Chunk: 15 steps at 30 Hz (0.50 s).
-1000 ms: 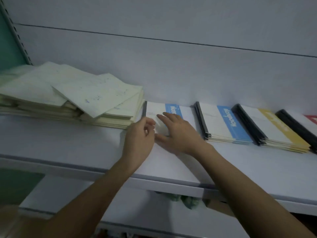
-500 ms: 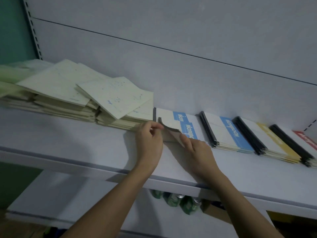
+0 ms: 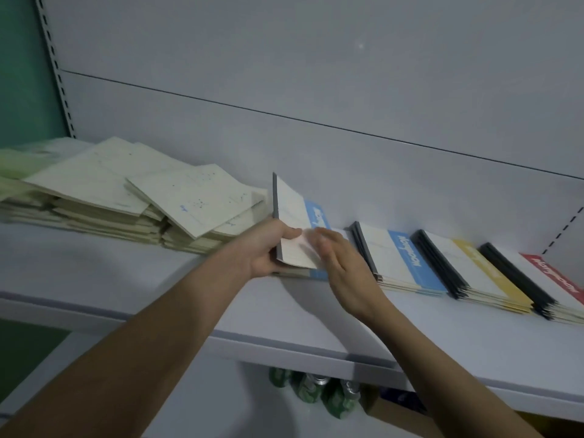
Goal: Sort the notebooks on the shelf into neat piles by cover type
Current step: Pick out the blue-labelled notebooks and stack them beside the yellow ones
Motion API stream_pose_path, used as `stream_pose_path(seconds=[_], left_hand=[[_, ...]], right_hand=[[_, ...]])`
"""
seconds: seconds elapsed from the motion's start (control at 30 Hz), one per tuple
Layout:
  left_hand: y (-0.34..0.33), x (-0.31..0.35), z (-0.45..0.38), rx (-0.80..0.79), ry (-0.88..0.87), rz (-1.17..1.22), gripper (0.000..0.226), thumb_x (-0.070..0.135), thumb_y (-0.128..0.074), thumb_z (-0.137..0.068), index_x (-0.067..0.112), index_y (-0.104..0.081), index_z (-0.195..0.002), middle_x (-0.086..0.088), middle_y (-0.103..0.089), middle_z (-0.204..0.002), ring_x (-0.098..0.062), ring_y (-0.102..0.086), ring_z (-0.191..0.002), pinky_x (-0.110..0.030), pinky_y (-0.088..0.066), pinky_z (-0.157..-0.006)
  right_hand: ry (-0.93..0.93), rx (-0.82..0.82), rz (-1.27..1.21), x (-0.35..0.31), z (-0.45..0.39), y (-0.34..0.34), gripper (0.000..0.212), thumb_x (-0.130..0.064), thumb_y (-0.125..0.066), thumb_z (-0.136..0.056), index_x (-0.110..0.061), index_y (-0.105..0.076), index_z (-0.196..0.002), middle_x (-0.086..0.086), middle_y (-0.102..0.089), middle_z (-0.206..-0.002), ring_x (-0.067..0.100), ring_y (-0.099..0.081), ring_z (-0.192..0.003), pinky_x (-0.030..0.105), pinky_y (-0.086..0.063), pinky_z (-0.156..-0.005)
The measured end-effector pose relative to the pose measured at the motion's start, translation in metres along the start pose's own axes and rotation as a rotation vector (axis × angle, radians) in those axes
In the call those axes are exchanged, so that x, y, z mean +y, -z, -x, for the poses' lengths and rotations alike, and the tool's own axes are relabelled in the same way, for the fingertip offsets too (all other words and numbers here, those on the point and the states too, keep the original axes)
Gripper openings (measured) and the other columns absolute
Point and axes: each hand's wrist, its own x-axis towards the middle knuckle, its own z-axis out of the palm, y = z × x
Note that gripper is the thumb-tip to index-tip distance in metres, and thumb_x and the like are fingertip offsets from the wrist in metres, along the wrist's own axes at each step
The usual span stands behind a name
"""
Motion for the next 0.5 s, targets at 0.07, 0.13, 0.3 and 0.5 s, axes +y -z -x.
stream_pose_path(seconds=[0.07, 0.13, 0.3, 0.5], left_hand=[[0.009, 0.017, -0.002, 0.032, -0.11, -0.076, 0.043, -0.006, -0.046, -0.096, 0.016, -0.05, -0.133, -0.009, -0.067, -0.114, -0.026, -0.066, -0.095, -0.039, -0.056, -0.07], [0.022, 0.036, 0.002, 0.075, -0.177, -0.139, 0.045, -0.008, -0.047, -0.094, 0.016, -0.051, -0.132, -0.008, -0.067, -0.112, -0.026, -0.066, -0.096, -0.039, -0.057, -0.07], [0.05, 0.06, 0.006, 0.246, -0.264, -0.266, 0.045, -0.012, -0.052, -0.09, 0.009, -0.055, -0.13, -0.012, -0.067, -0.116, -0.031, -0.067, -0.097, -0.041, -0.057, -0.076], [0.069, 0.055, 0.003, 0.249, -0.312, -0.269, 0.058, -0.016, -0.05, -0.089, 0.022, -0.047, -0.132, -0.005, -0.066, -0.115, -0.026, -0.066, -0.099, -0.037, -0.057, -0.074]], right_hand=[[-0.12, 0.221, -0.125, 0.007, -0.014, -0.005, 0.042, -0.039, -0.024, -0.105, -0.025, -0.054, -0.13, -0.005, -0.053, -0.128, 0.006, -0.046, -0.112, 0.026, -0.038, -0.096], [-0.196, 0.282, -0.07, 0.017, -0.03, -0.007, 0.037, -0.03, -0.029, -0.105, -0.016, -0.054, -0.129, 0.001, -0.056, -0.126, 0.001, -0.044, -0.104, 0.019, -0.032, -0.088], [-0.068, -0.347, 0.384, 0.042, -0.051, -0.031, 0.078, -0.069, -0.041, -0.088, -0.023, -0.028, -0.149, -0.001, -0.032, -0.153, 0.021, -0.025, -0.142, 0.043, -0.026, -0.113], [0.016, -0.442, 0.652, 0.044, -0.039, -0.044, 0.08, -0.081, -0.022, -0.083, -0.023, -0.038, -0.136, -0.003, -0.041, -0.139, 0.026, -0.029, -0.136, 0.049, -0.029, -0.108]])
